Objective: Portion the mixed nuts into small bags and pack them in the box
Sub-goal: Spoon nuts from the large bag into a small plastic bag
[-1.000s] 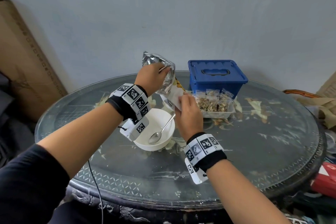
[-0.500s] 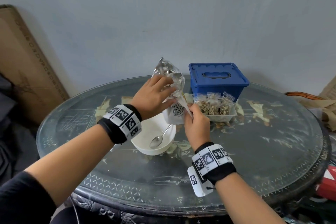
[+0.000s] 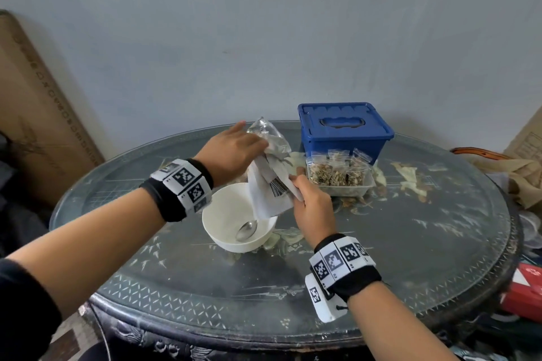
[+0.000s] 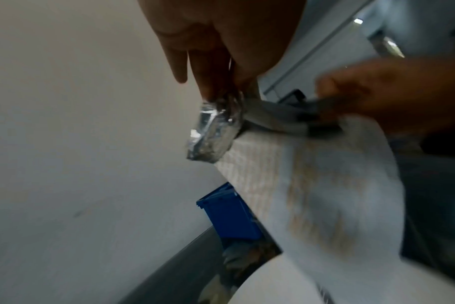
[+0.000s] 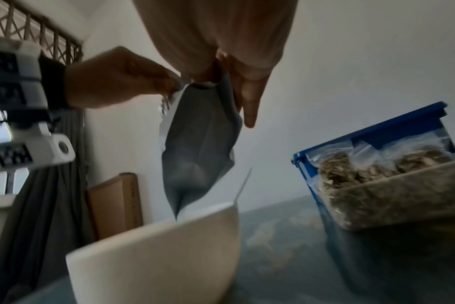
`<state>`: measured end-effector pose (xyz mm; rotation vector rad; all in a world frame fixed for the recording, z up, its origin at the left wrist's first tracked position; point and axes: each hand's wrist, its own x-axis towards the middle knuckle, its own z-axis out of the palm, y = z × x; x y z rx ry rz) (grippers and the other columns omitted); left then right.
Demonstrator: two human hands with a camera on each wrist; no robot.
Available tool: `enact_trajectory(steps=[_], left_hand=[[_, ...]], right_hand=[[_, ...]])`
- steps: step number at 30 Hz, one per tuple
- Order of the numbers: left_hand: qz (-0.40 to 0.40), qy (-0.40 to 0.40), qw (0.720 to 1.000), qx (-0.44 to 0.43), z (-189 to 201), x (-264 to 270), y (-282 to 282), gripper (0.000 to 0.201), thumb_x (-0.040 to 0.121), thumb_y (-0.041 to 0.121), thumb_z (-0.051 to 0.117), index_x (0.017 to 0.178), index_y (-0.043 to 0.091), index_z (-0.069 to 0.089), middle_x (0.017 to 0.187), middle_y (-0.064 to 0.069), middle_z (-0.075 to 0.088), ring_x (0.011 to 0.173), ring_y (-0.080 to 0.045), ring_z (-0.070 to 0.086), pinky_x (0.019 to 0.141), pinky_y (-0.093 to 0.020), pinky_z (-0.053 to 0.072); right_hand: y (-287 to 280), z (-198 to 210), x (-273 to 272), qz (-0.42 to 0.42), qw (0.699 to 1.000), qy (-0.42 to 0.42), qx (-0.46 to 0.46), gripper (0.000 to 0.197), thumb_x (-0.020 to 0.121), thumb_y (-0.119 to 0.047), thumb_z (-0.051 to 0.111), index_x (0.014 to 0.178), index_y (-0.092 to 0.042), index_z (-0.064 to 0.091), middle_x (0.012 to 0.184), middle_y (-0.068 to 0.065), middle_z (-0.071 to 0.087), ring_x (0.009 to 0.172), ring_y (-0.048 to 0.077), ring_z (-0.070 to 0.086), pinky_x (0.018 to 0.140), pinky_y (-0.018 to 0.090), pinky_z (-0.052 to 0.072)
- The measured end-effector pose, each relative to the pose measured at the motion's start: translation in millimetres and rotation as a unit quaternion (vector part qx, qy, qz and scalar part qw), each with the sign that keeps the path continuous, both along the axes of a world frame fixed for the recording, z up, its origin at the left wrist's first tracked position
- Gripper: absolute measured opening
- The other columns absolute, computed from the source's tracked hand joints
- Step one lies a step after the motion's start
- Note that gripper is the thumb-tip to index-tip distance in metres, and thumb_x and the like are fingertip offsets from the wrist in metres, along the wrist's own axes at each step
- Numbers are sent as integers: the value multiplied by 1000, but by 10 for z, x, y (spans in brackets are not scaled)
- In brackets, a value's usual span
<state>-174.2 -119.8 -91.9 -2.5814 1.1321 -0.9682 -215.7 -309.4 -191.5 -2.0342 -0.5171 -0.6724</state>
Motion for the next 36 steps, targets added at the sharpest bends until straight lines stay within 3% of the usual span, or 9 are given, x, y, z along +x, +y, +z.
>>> enact_trajectory(steps=[6,9,12,15,17,22,26,31,36], left_hand=[[131,182,921,-319,251,-73,-120,25,97,11,44,110,1,62,98,-18,68,88,-32,60,69,-23,33],[140,236,859,-432,311,-27,-144,23,96,9,42,98,-2,62,80,-12,60,77,-21,50,64,-21,29],[117,323,735,-584,314,61,-105,27,96,8,41,72,7,55,64,-5,48,65,-20,45,65,-29,36],[72,366,617,-693,315,71,-116,30,97,6,37,73,10,54,70,-9,52,71,-24,50,71,-41,45],[67,369,639,-671,326,49,-150,26,99,9,34,82,13,54,75,-5,54,75,-23,52,78,-41,48],[37,371,778,-506,374,-19,-152,22,96,0,34,101,12,52,75,4,54,59,3,51,63,-13,43],[18,406,821,-401,370,-48,-130,27,90,3,37,91,19,59,84,-6,60,75,-6,55,71,-16,44],[-48,423,820,-382,409,-46,-109,31,91,2,38,85,27,56,86,0,63,83,-6,58,83,-21,45],[-57,399,819,-409,370,-30,-17,26,85,10,39,85,27,58,90,3,65,94,-14,61,87,-22,46]], right_hand=[[-60,-254,-51,5,1000,15,-24,17,88,-13,58,98,0,63,91,9,69,81,21,66,73,25,52],[-37,-255,-50,-1,1000,8,-28,29,87,-9,56,115,-2,61,112,12,67,102,24,65,89,26,49],[-52,-218,-23,-12,1000,1,-21,36,86,-9,54,121,-1,59,119,17,63,108,28,62,95,23,43],[-42,-196,-23,-13,999,10,-39,36,87,-4,57,124,-3,57,117,17,64,102,31,65,88,39,53],[-31,-131,-44,7,996,52,-76,34,92,-13,55,125,-6,56,114,13,65,99,29,63,88,45,52],[-156,182,-9,111,971,158,-144,63,86,-60,39,129,-16,49,126,1,55,112,10,50,98,33,42],[-296,581,254,52,993,30,-105,37,91,-15,48,126,-7,52,120,8,58,109,16,54,96,34,46],[-410,867,569,58,940,-64,-330,45,75,-9,58,120,-14,61,122,12,56,108,38,52,86,50,43],[-453,866,588,113,922,-58,-367,48,74,-17,73,120,-17,61,122,11,55,98,31,58,79,41,47]])
